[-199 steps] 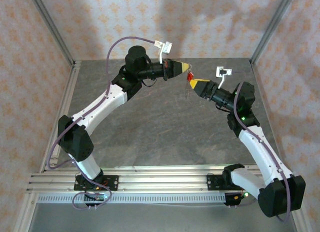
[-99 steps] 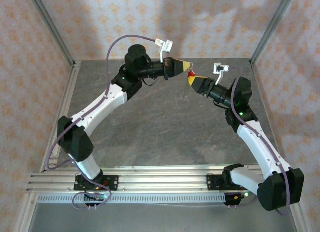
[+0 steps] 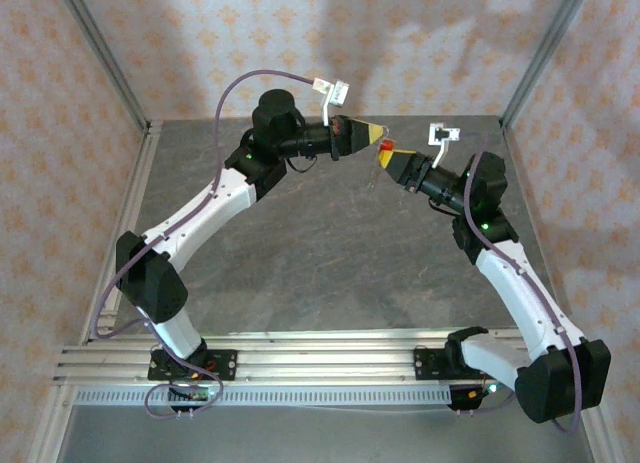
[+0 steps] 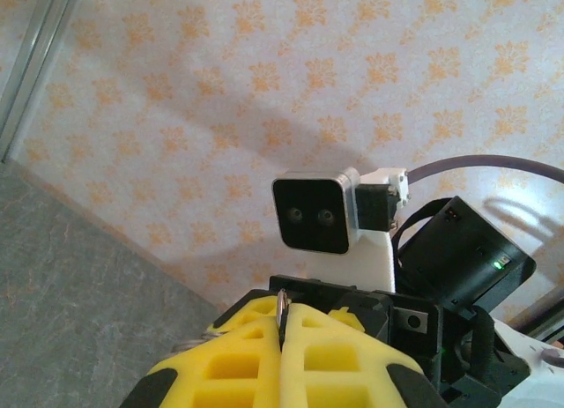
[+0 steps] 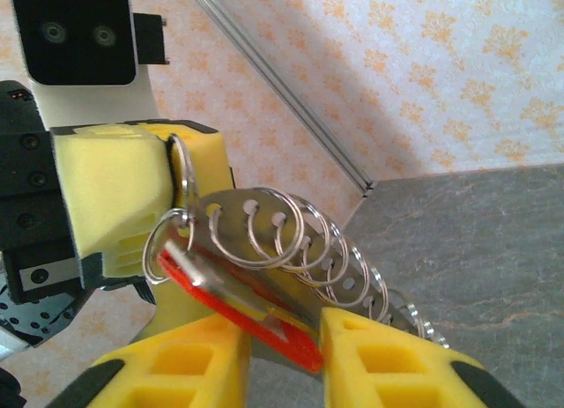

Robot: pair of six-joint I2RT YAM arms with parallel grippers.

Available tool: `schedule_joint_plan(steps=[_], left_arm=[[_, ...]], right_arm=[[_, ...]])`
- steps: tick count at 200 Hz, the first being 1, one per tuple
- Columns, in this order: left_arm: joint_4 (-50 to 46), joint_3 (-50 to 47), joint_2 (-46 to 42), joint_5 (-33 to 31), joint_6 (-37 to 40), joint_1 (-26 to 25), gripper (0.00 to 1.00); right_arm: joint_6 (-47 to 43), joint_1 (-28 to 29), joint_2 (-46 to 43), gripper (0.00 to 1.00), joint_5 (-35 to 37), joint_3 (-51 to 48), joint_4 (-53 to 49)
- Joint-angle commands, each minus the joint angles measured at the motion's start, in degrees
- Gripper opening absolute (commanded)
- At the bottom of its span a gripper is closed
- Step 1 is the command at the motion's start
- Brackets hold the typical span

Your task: Put the keys on the keyring

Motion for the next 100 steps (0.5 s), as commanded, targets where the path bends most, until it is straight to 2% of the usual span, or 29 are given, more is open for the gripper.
schedule_joint_plan(steps=[1, 32, 100], left_arm=[[1.4, 2.3, -0.1, -0.9, -0.4, -0.3, 0.00], [1.9, 2.1, 0.0, -1.6, -0.8, -0.3, 0.00], [5.6, 0.2, -1.0, -4.2, -2.8, -0.3, 0.00]], right_arm=[[-1.1, 0.6, -1.4, 0.19, -1.3, 2.1, 0.5], [-1.3, 0.6, -1.6, 0.00, -1.9, 1.7, 0.1], [-0.1, 1.5, -2.9, 0.00, -1.6, -2.6, 1.6]])
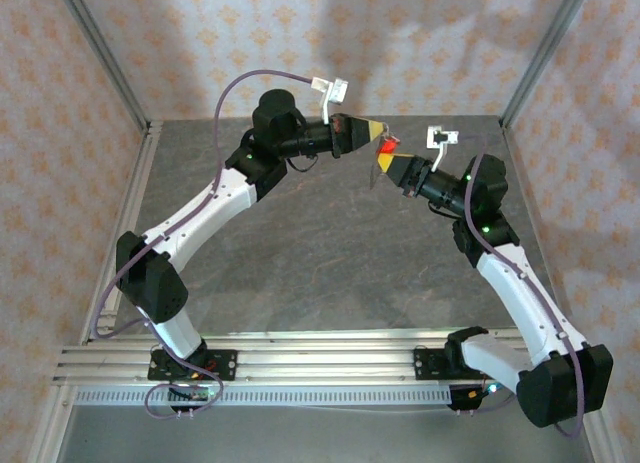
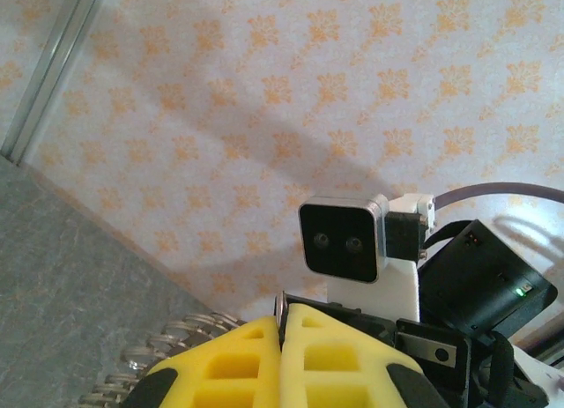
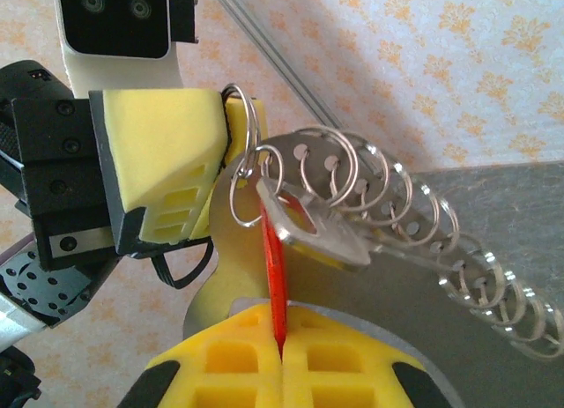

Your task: Put the keys on the keyring

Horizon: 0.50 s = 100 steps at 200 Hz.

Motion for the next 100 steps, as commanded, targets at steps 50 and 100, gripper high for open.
schedule_joint_plan(steps=[50, 100], left_arm=[[6.7, -0.5, -1.2, -2.0, -2.0, -0.3, 0.00], [7.2, -1.7, -1.6, -2.6, -2.2, -0.4, 0.00]], right_arm=[[-1.6, 4.4, -0.3, 0.00, -0.9, -1.2, 0.5], [-4.4, 6.4, 1.0, 0.00, -0.6, 0.7, -3.7]])
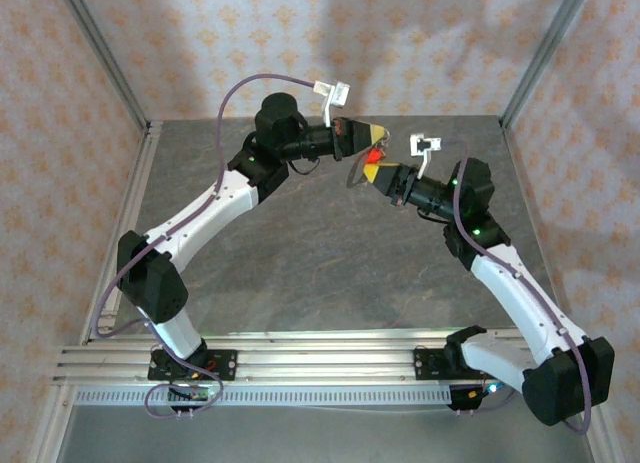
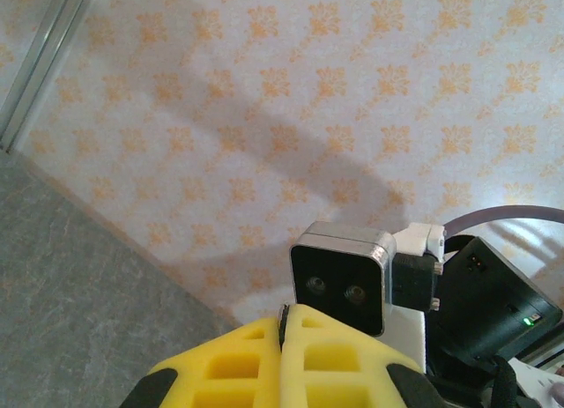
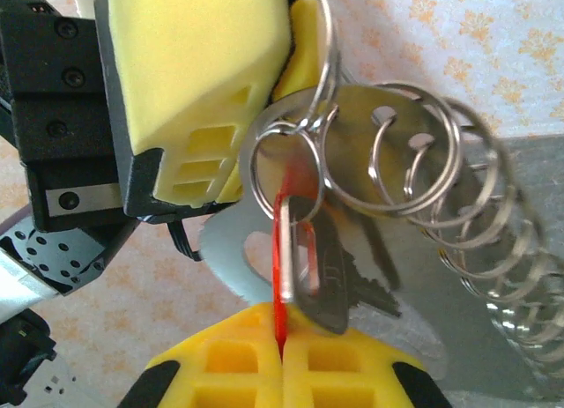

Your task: Put the keys on the keyring

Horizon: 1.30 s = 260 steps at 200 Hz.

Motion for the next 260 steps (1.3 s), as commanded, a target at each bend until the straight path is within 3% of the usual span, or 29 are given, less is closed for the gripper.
schedule_joint_plan(steps=[1, 18, 31, 51, 129, 191, 260], left_arm=[[6.0, -0.2, -1.5, -2.4, -0.7, 0.0, 0.00], [6.4, -0.9, -2.0, -3.0, -0.6, 0.0, 0.00], [6.7, -1.1, -2.2, -3.2, -0.7, 0.1, 0.00], [6.8, -1.5, -2.4, -3.5, -0.7, 0.0, 0.00], [8.7, -3.3, -3.5, -4.2, -1.4, 0.0, 0.00], [8.9, -4.5, -4.4, -4.4, -1.5, -0.1, 0.00], [8.7, -4.2, -4.3, -4.7, -1.4, -0.5, 0.00]], right_arm=[[-2.7, 1.1, 0.1, 0.00, -1.2, 1.6, -3.1], [-3.4, 1.1, -0.7, 0.00, -0.1, 1.5, -4.8], [-3.9, 1.1, -1.7, 0.21, 1.1, 1.3, -6.5], [-5.1, 0.9, -4.5, 0.31, 3.5, 0.2, -9.5], [2.0, -2.4, -15.7, 0.27, 13.7, -5.3, -7.1], [8.6, -2.5, -9.9, 0.24, 26.7, 1.2, -4.4], [12.8, -0.7, -2.5, 0.20, 24.4, 4.6, 2.1]])
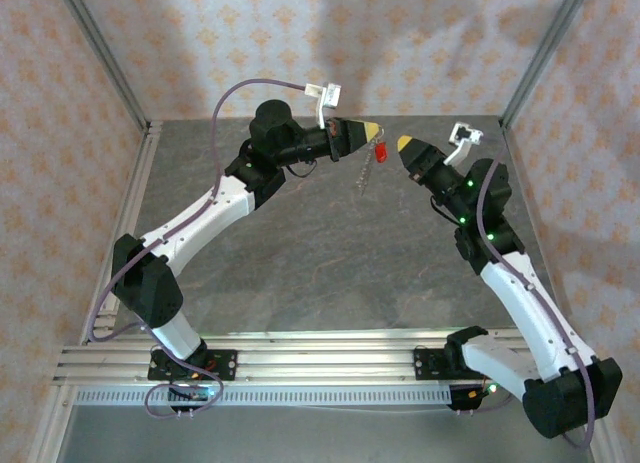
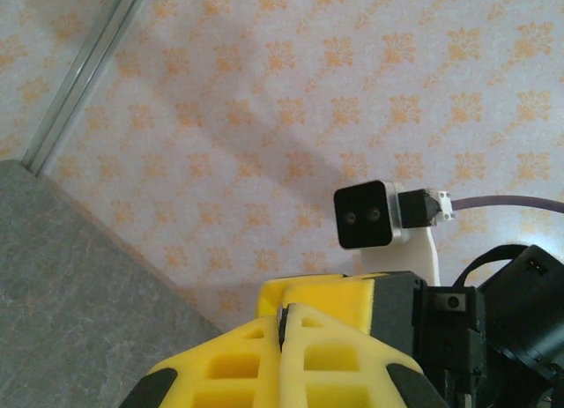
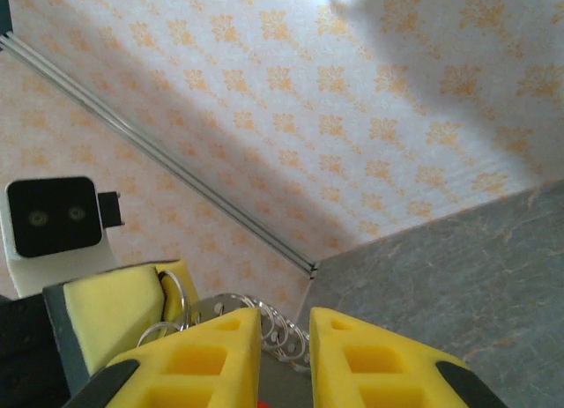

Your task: Put the keys on the keyring

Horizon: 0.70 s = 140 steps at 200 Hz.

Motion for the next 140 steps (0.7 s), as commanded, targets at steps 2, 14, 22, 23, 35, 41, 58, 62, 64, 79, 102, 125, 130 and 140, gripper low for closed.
schedule_joint_plan(steps=[2, 14, 22, 23, 35, 41, 58, 62, 64, 79, 102, 125, 130, 140], left_arm=[[3.7, 0.4, -2.1, -0.6, -0.3, -0.5, 0.00], [3.7, 0.5, -1.9, -0.7, -0.3, -0.6, 0.00], [3.7, 0.5, -1.8, -0.9, -0.3, -0.7, 0.00], [3.7, 0.5, -1.7, -0.9, -0.3, -0.7, 0.00], [4.0, 0.5, -1.7, -1.3, -0.3, -0.8, 0.00], [4.1, 0.5, -1.5, -1.5, -0.4, -0.8, 0.00], [4.6, 0.6, -1.1, -1.7, -0.8, -0.9, 0.00], [4.7, 0.6, -1.0, -1.7, -0.8, -1.1, 0.00], [4.7, 0.6, -0.9, -1.7, -0.9, -1.0, 0.00], [4.6, 0.7, -0.7, -1.8, -0.9, -1.2, 0.00], [4.5, 0.6, -0.6, -2.0, -0.8, -1.3, 0.00], [4.7, 0.6, -0.6, -2.2, -0.7, -1.3, 0.00], [4.6, 0.6, -0.6, -2.2, -0.7, -1.3, 0.00], [4.7, 0.7, -0.6, -2.2, -0.7, -1.3, 0.00]], right_arm=[[2.0, 1.6, 1.2, 0.20, -0.4, 2.1, 5.0], [1.7, 2.9, 1.6, 0.20, -0.3, 2.2, 5.0], [1.6, 3.9, 1.9, 0.19, -0.4, 2.0, 5.2], [1.6, 4.1, 2.0, 0.19, -0.5, 2.0, 5.2], [1.3, 5.8, 2.5, 0.18, -0.5, 1.5, 5.4], [1.1, 6.7, 2.7, 0.17, -0.4, 1.3, 5.4], [0.4, 8.8, 3.3, 0.16, 0.3, 0.1, 5.3], [0.3, 9.1, 3.4, 0.16, 0.6, -0.1, 5.3], [0.3, 9.1, 3.5, 0.16, 0.6, -0.2, 5.4], [0.4, 9.4, 3.6, 0.16, 0.9, -1.4, 5.8], [-0.9, 9.4, 2.1, 0.16, 2.6, -2.3, 4.6], [-2.9, 9.2, 0.5, 0.16, 3.4, -2.2, 1.5], [-3.4, 9.1, 0.1, 0.16, 3.6, -2.3, 0.9], [-4.0, 8.8, -0.7, 0.16, 3.8, -2.5, -0.4]])
